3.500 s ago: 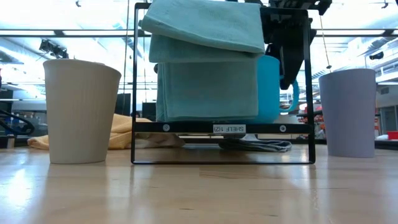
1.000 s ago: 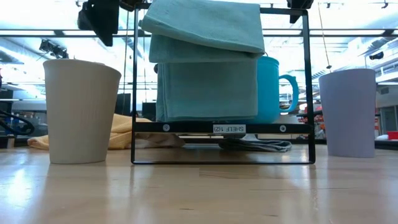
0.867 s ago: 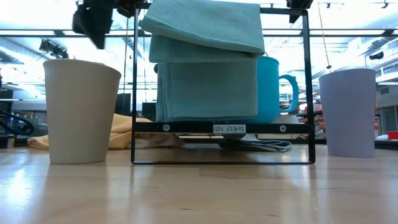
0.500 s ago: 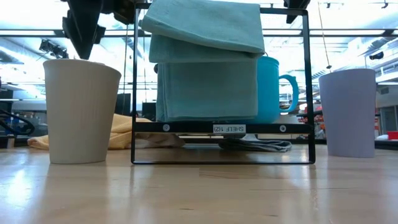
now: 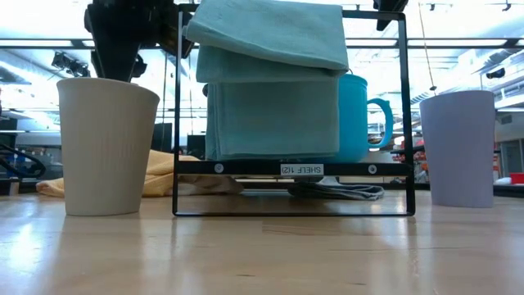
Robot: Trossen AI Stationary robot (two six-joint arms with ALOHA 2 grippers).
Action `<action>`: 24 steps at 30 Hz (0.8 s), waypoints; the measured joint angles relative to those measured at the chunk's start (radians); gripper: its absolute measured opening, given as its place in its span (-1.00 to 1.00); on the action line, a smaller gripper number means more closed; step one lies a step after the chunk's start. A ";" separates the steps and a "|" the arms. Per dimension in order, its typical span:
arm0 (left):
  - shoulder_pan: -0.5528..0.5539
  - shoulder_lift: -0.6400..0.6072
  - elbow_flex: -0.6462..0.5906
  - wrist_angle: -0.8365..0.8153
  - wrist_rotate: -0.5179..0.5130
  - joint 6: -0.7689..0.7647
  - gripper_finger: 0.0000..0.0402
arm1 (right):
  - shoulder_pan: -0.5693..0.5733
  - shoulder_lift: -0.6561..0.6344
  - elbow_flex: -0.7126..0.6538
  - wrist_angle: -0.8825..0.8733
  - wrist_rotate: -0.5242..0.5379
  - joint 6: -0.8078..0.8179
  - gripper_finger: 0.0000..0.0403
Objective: Stack small to large cups/mugs on shelf
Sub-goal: Put the light brown cup on the shelf
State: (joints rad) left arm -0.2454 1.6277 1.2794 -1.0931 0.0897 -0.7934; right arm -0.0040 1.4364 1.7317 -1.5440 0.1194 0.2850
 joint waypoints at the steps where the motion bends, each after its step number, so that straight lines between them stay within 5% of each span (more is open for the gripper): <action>1: 0.001 0.003 0.001 0.001 -0.004 0.002 0.03 | 0.000 0.000 0.000 0.000 0.000 0.001 -0.29; 24: 0.007 0.016 -0.012 0.024 -0.018 0.045 -0.14 | 0.000 0.000 0.000 0.001 0.000 0.012 -0.30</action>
State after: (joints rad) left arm -0.2386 1.6432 1.2675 -1.0695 0.0715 -0.7483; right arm -0.0040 1.4361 1.7317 -1.5429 0.1192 0.2966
